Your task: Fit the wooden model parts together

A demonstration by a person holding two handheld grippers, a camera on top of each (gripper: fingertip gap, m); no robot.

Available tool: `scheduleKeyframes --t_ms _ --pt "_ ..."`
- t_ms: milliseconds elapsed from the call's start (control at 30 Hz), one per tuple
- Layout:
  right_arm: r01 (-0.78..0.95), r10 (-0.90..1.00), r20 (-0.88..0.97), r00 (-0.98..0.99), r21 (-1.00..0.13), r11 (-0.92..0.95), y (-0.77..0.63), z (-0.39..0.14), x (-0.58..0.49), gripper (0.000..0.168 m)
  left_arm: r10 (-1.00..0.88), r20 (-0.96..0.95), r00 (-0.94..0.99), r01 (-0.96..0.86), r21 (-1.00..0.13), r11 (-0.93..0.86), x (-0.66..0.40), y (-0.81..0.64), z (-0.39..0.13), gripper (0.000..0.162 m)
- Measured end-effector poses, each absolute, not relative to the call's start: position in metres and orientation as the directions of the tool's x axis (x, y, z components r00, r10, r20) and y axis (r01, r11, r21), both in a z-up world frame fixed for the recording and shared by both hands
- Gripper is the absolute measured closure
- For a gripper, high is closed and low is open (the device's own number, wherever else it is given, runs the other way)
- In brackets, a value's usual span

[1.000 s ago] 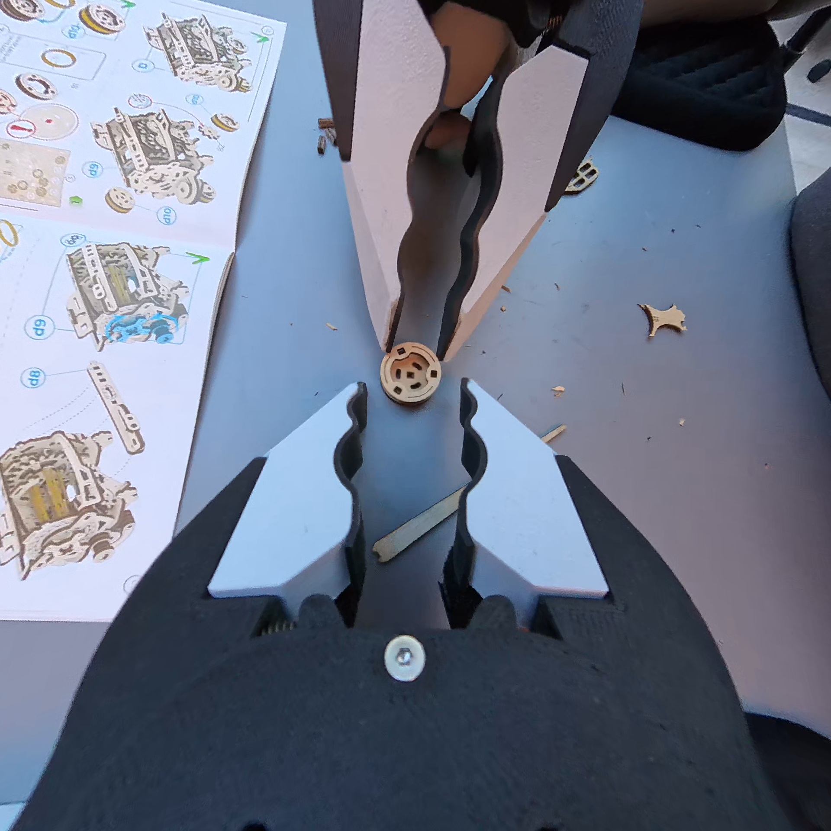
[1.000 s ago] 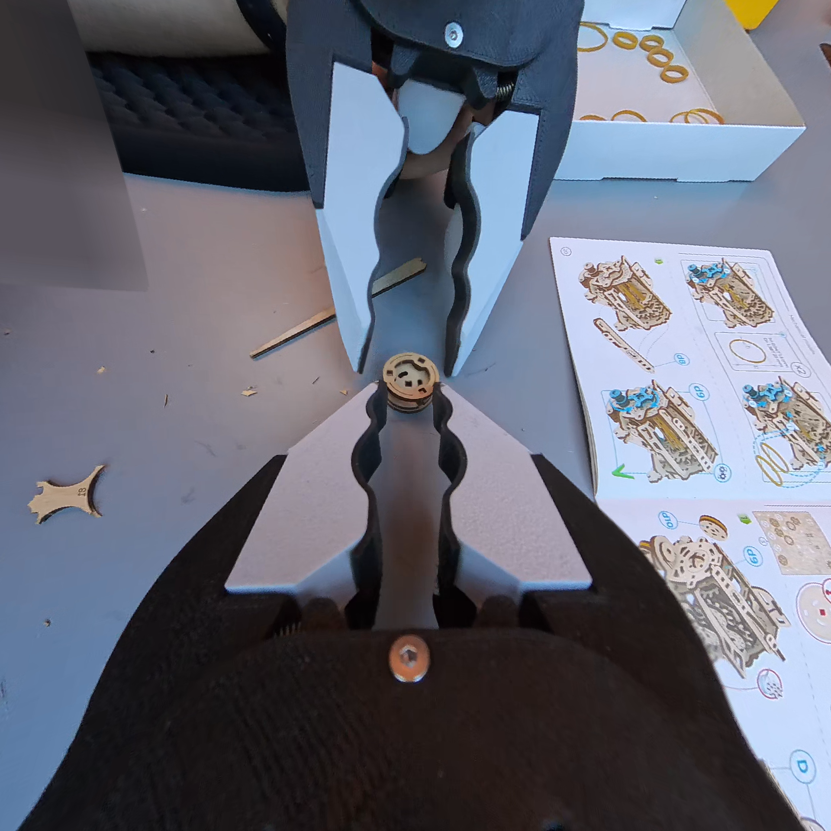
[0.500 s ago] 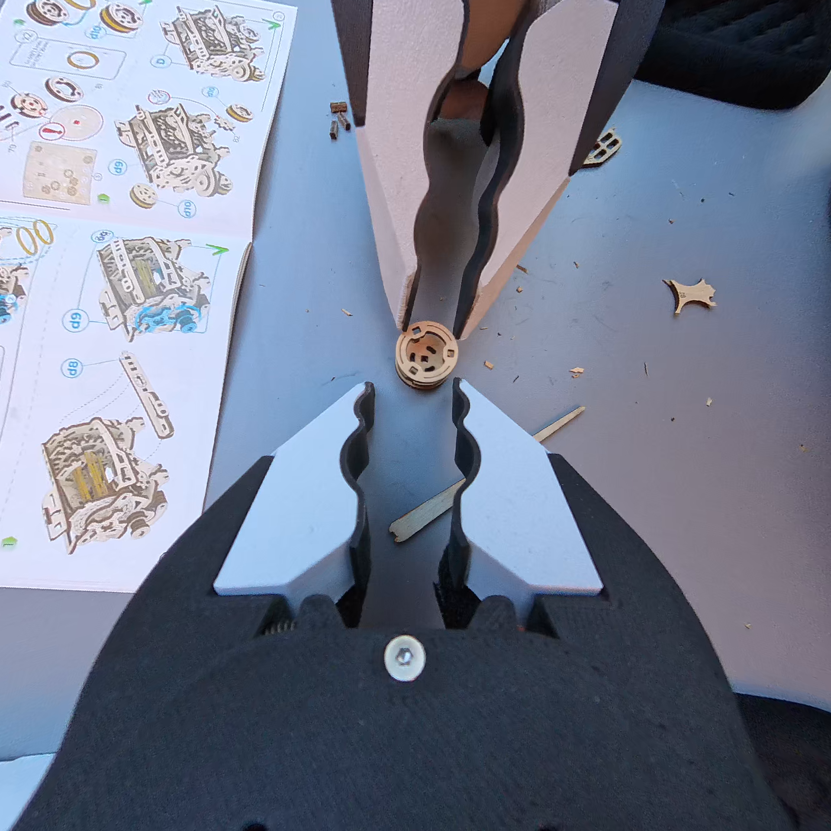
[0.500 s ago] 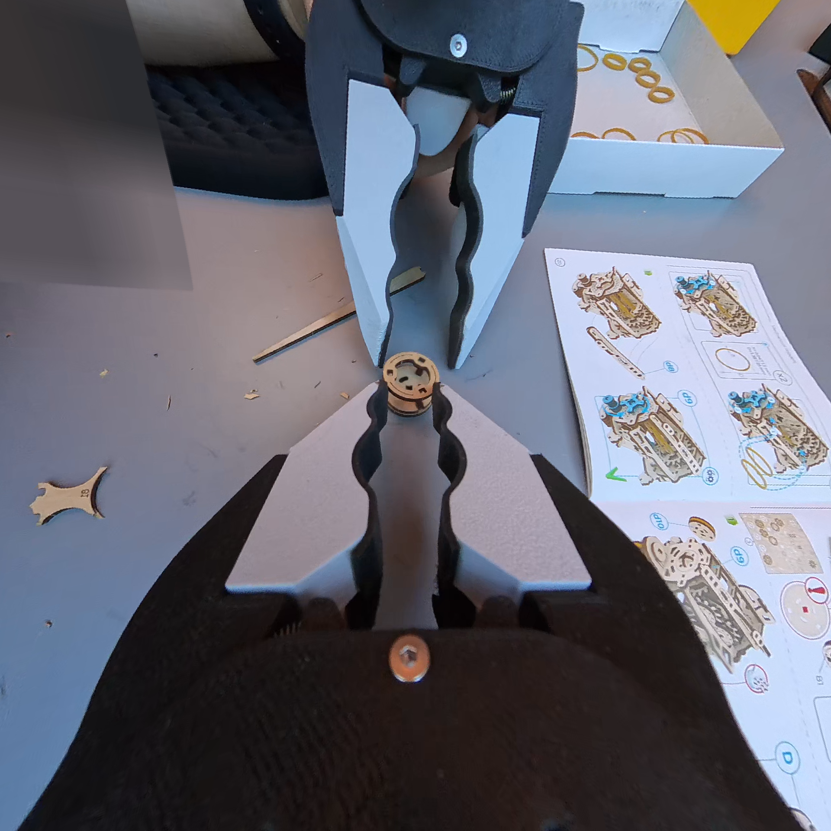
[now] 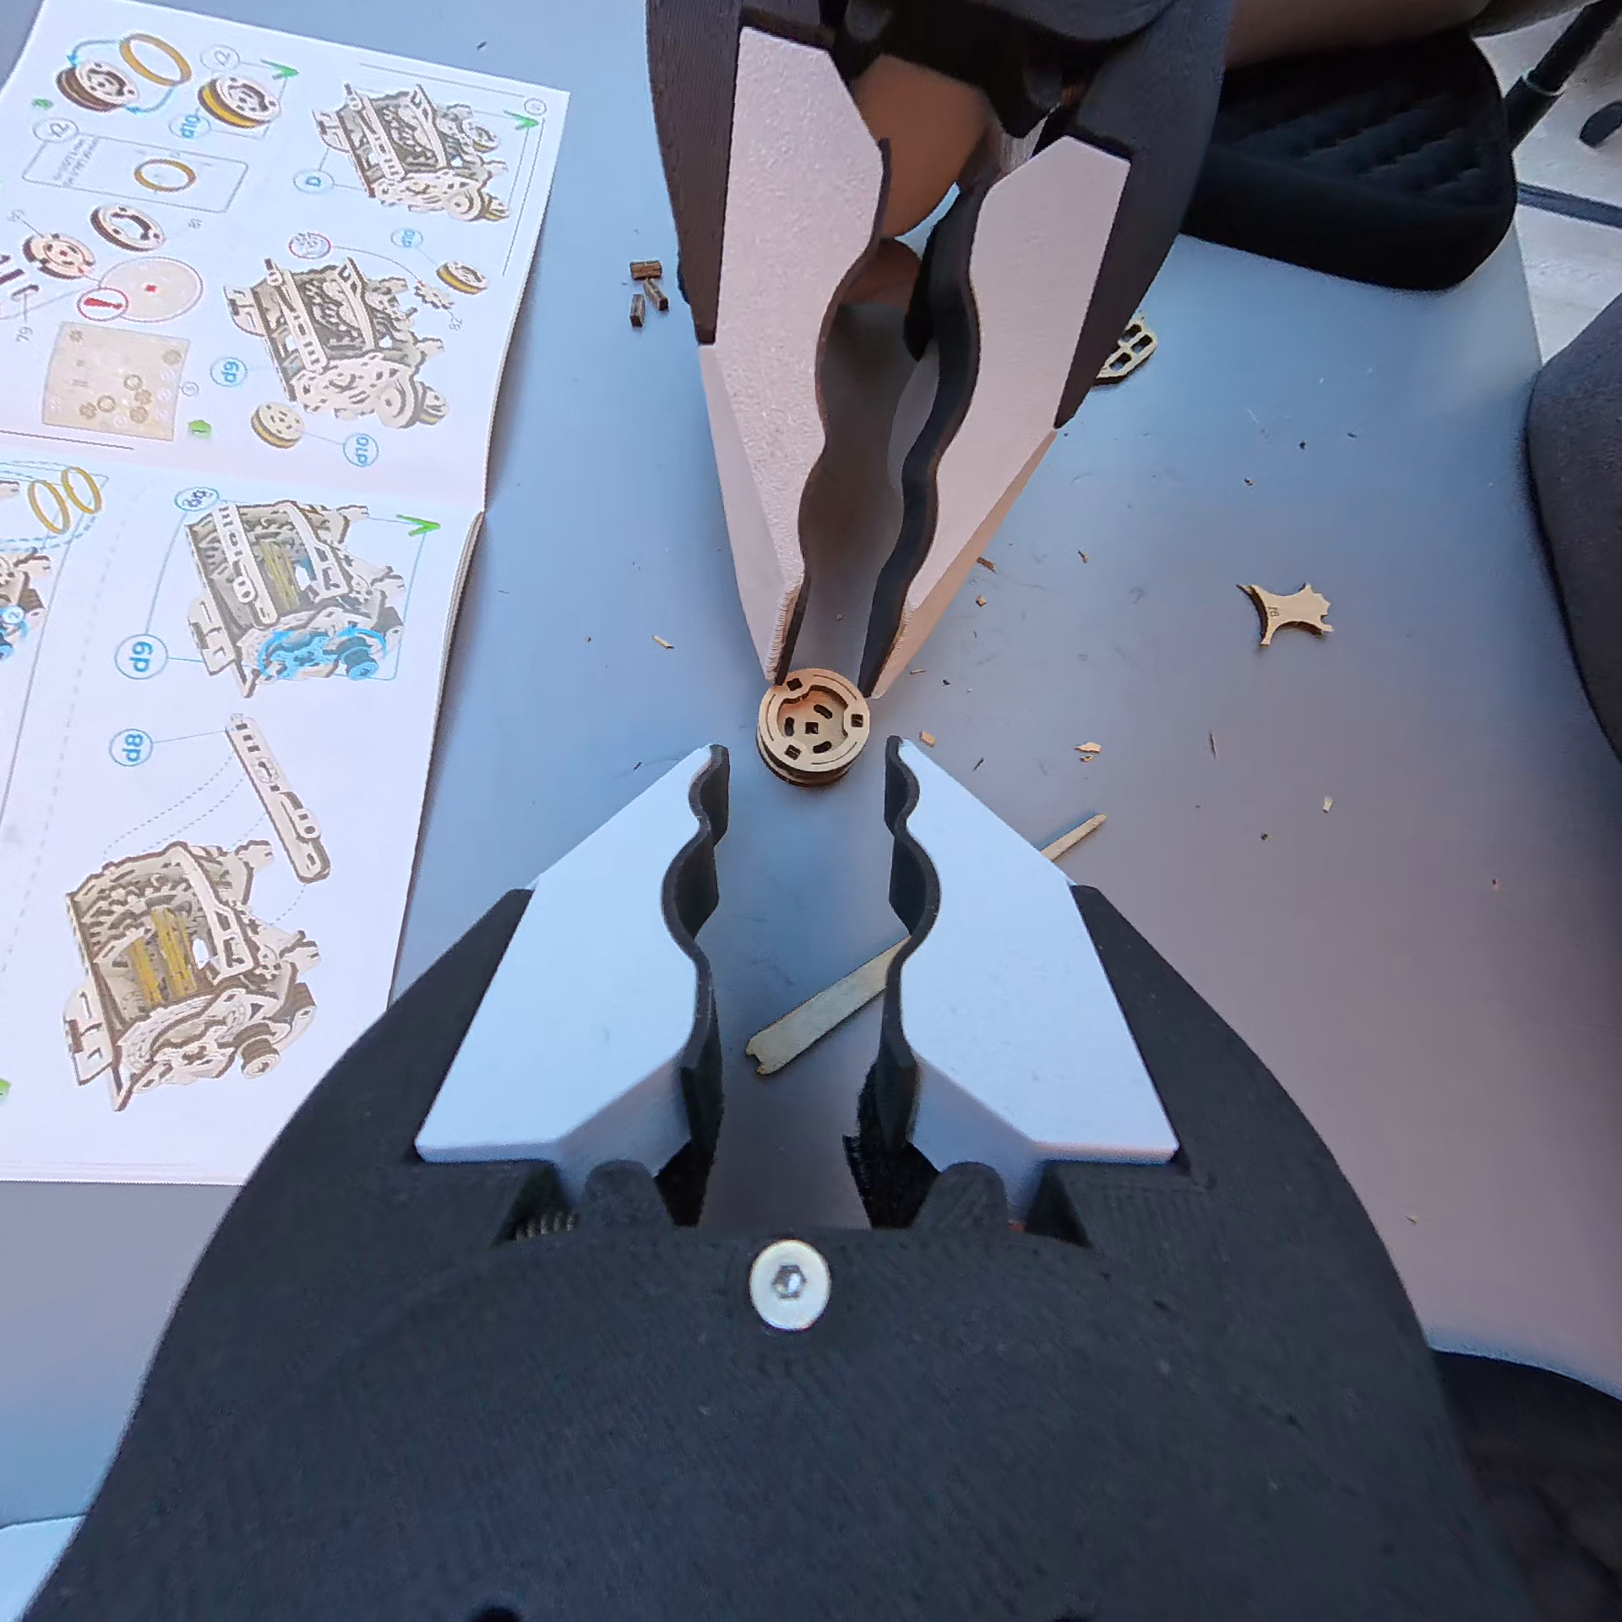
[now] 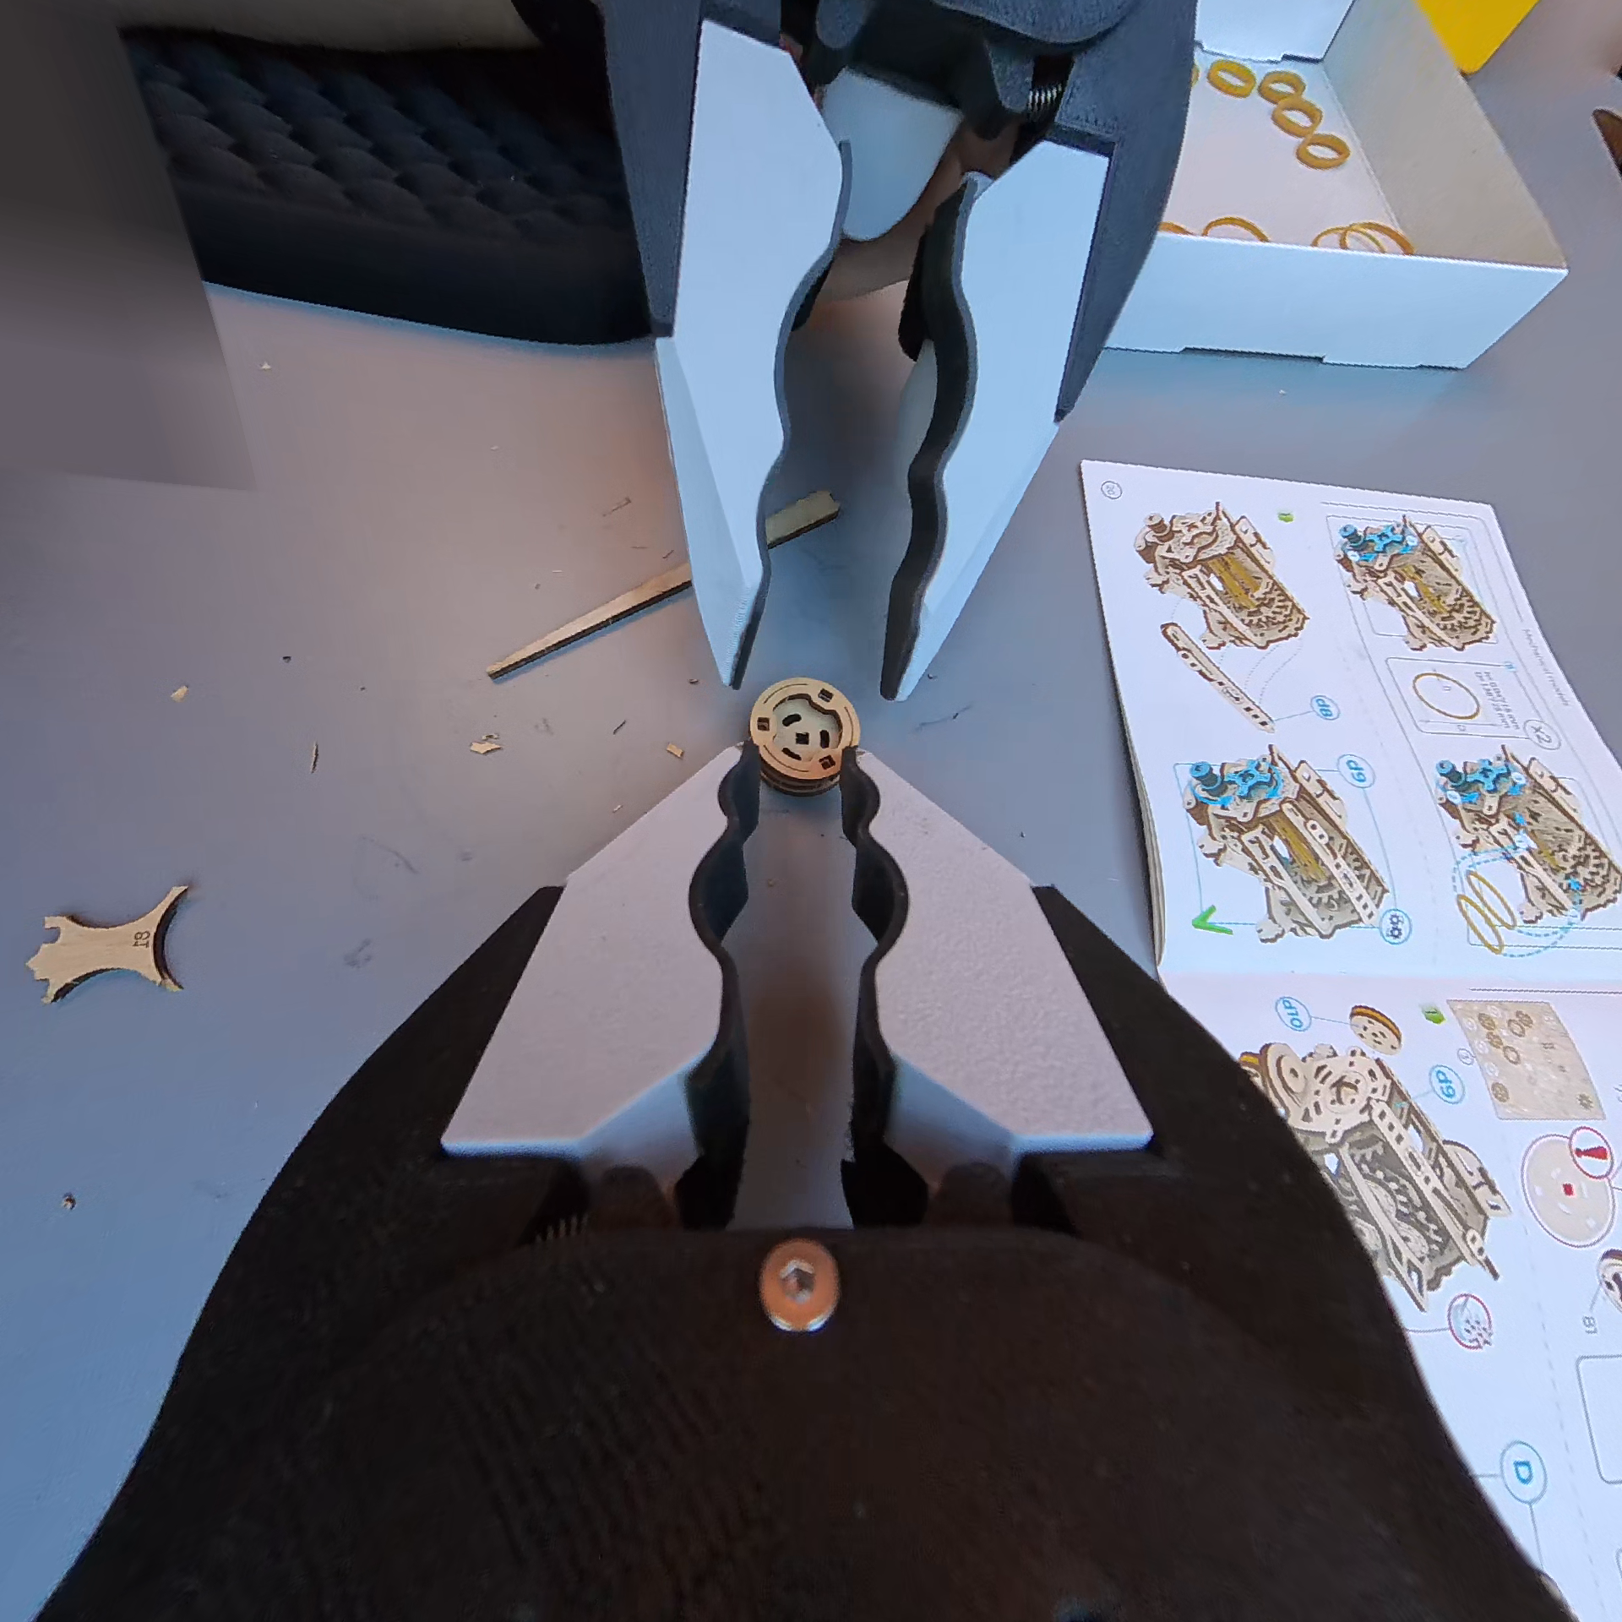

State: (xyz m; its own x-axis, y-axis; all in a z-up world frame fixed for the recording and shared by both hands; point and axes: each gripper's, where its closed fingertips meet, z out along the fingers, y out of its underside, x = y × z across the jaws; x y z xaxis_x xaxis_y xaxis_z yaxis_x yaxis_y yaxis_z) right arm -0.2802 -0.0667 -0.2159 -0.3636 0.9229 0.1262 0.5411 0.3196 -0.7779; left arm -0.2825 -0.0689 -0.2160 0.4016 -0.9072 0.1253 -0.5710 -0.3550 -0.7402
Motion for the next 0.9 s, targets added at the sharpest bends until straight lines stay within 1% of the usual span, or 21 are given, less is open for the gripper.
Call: scheduleKeyframes --t_ms 200,233,267,400,533,600,633,700,767,900 --pt "0.536 0.918 0.136 -0.373 -0.776 0.332 -0.068 -0.215 -0.279 0.152 -0.909 0.130 0.396 -0.572 -0.739 -0.355 -0.280 -0.069 -0.217 0.131" --pt "0.536 0.917 0.135 -0.376 -0.775 0.334 -0.068 -0.215 -0.279 0.158 -0.910 0.124 0.396 -0.574 -0.740 -0.351 -0.280 -0.069 -0.218 0.132" --pt "0.531 0.910 0.136 -0.391 -0.775 0.344 -0.070 -0.215 -0.278 0.168 -0.911 0.119 0.395 -0.576 -0.740 -0.346 -0.279 -0.069 -0.218 0.132" --pt "0.538 0.905 0.153 -0.396 -0.760 0.364 -0.070 -0.218 -0.277 0.168 -0.913 0.119 0.391 -0.576 -0.742 -0.344 -0.279 -0.069 -0.218 0.133" --pt "0.514 0.901 0.139 -0.411 -0.782 0.354 -0.073 -0.212 -0.277 0.165 -0.907 0.118 0.404 -0.575 -0.739 -0.352 -0.283 -0.068 -0.218 0.132" --pt "0.513 0.916 0.117 -0.384 -0.797 0.318 -0.067 -0.208 -0.277 0.164 -0.903 0.117 0.412 -0.570 -0.740 -0.356 -0.286 -0.066 -0.216 0.132" --pt "0.517 0.928 0.093 -0.361 -0.808 0.282 -0.062 -0.206 -0.277 0.160 -0.901 0.115 0.418 -0.567 -0.741 -0.358 -0.288 -0.065 -0.215 0.133" --pt "0.531 0.939 0.000 -0.343 -0.825 0.194 -0.060 -0.206 -0.277 0.156 -0.895 0.114 0.431 -0.555 -0.749 -0.363 -0.292 -0.063 -0.213 0.133" --pt "0.531 0.938 -0.049 -0.343 -0.834 0.151 -0.061 -0.205 -0.278 0.154 -0.891 0.123 0.438 -0.538 -0.758 -0.369 -0.293 -0.061 -0.209 0.133" --pt "0.544 0.933 -0.008 -0.361 -0.814 0.204 -0.062 -0.211 -0.282 0.154 -0.889 0.111 0.444 -0.542 -0.758 -0.365 -0.296 -0.060 -0.209 0.134"
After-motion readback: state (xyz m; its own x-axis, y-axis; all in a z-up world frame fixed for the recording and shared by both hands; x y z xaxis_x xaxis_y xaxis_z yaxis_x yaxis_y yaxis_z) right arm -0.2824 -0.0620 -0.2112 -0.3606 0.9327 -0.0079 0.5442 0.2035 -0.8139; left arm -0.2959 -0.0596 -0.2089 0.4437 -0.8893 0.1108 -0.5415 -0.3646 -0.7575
